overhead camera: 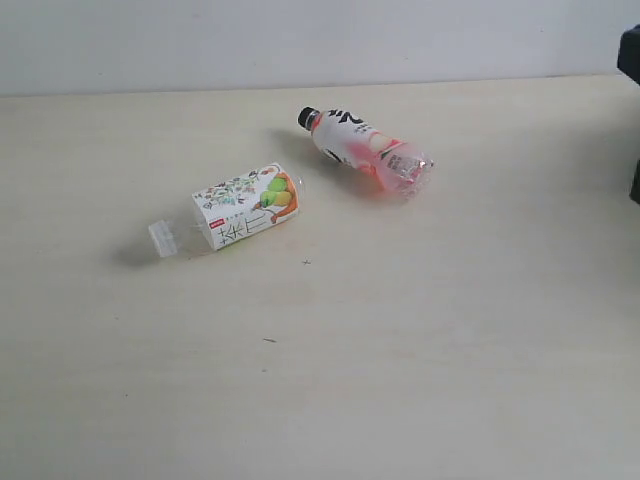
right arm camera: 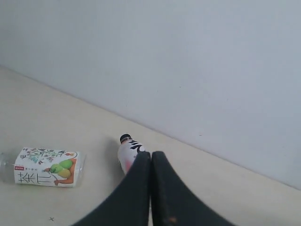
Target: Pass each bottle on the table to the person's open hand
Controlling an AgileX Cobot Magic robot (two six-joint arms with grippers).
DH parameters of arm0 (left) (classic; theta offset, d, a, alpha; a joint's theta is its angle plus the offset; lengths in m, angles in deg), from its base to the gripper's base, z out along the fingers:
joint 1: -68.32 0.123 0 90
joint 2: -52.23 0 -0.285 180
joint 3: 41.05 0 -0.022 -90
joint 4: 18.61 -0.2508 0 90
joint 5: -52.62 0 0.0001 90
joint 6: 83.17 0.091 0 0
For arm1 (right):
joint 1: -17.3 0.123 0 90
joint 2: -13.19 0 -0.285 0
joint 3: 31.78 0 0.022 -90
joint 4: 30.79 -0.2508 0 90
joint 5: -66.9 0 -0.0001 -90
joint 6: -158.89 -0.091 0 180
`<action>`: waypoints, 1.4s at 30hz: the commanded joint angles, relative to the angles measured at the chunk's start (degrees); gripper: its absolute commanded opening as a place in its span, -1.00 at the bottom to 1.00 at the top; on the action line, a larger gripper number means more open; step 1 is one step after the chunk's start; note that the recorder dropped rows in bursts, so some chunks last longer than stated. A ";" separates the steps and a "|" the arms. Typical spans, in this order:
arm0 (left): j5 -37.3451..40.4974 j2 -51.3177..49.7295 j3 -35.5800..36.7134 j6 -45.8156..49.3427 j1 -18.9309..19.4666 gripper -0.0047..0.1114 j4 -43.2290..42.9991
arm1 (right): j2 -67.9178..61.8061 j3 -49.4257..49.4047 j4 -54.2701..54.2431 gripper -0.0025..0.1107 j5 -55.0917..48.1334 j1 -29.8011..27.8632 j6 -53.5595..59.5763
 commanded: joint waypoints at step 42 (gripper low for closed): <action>-0.42 0.27 0.18 -0.23 0.14 -0.88 -0.28 | 15.22 -7.37 -1.03 -0.96 8.11 5.48 -2.92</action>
